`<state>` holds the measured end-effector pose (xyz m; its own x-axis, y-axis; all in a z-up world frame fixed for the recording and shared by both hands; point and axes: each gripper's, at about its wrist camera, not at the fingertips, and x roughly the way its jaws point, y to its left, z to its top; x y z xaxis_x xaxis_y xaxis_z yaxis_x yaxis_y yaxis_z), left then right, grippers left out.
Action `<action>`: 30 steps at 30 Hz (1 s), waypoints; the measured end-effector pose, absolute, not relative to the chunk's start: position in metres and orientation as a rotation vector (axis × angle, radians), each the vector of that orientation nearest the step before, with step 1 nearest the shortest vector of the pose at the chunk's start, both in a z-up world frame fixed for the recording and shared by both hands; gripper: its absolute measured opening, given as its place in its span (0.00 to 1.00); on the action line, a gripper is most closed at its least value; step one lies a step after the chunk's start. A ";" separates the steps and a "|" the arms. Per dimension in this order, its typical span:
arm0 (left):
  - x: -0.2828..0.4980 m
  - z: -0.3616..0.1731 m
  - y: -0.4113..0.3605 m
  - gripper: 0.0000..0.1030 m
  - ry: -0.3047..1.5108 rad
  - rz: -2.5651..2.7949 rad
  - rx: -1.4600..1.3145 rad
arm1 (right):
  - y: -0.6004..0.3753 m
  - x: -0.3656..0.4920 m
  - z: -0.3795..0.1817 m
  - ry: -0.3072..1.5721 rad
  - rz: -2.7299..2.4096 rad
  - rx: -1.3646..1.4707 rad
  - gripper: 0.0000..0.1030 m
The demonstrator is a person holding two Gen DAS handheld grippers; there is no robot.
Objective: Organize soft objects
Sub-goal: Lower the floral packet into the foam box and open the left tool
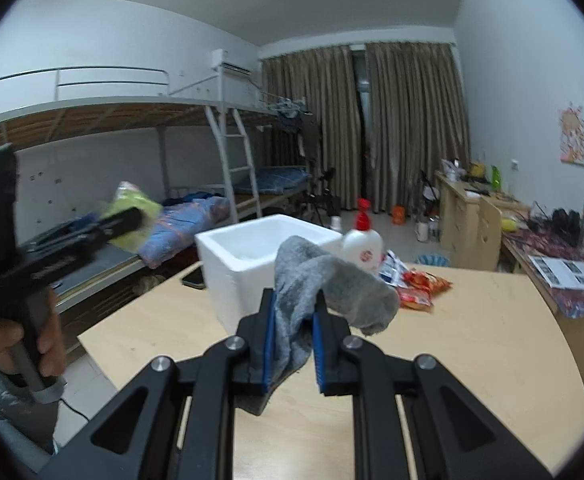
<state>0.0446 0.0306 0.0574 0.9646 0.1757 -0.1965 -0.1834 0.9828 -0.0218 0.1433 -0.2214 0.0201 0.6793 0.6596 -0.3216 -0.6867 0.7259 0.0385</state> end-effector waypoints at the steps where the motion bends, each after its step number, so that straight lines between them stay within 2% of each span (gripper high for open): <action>1: 0.044 0.057 0.032 0.56 0.194 0.184 -0.041 | -0.219 0.140 0.021 0.315 0.771 -0.095 0.19; 30: 0.056 0.060 0.045 0.56 0.215 0.243 -0.040 | -0.176 0.143 0.031 0.264 0.872 -0.139 0.19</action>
<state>0.0555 0.0447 0.0604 0.9479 0.2345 -0.2158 -0.2430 0.9699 -0.0131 0.1427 -0.1761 0.0310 0.6138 0.7365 -0.2841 -0.7705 0.6373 -0.0127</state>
